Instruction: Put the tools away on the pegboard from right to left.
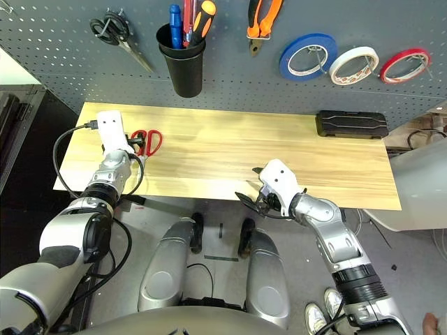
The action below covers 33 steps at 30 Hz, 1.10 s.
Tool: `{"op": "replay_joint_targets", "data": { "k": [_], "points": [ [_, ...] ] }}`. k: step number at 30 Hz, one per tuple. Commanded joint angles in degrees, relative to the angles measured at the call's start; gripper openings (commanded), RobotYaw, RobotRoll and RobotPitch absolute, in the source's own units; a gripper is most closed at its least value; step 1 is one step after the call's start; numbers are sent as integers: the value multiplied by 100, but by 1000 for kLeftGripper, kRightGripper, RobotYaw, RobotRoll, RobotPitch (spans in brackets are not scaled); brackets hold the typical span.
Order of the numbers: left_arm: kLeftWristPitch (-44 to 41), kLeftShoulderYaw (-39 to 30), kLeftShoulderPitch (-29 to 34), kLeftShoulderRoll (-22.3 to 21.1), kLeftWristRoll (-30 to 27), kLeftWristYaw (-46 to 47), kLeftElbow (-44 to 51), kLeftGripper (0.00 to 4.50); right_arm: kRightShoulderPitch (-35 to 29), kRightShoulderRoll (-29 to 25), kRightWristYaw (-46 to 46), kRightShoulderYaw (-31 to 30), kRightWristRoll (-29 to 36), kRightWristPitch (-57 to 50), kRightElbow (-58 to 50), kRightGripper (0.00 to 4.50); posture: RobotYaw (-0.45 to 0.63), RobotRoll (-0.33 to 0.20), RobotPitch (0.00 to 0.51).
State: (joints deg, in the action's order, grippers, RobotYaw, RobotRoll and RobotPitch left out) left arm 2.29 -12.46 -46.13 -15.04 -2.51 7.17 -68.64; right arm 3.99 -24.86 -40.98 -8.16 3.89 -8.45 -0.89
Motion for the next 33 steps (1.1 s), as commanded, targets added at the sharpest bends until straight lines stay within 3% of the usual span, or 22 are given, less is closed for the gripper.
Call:
{"op": "replay_joint_targets", "data": {
  "k": [1, 16, 19, 29, 33],
  "points": [
    [-66, 8, 115, -3, 34, 94, -178, 4455, -114, -42, 11, 19, 64, -109, -117, 4500, 156, 0, 348],
    [-731, 61, -11, 162, 83, 594, -354, 4455, -108, -115, 126, 126, 149, -351, -422, 4500, 133, 0, 346],
    [-908, -6, -25, 206, 0, 539, -384, 3805, -79, -132, 153, 158, 167, -389, -454, 4500, 133, 0, 346],
    [-982, -50, 124, 415, -105, 372, -160, 35, 112, -166, -241, 115, 407, -3, -276, 4500, 155, 0, 337],
    [-997, -64, 219, 497, -163, 356, -9, 35, 184, -203, -506, 54, 427, 249, -107, 4500, 166, 0, 333]
  ]
}}
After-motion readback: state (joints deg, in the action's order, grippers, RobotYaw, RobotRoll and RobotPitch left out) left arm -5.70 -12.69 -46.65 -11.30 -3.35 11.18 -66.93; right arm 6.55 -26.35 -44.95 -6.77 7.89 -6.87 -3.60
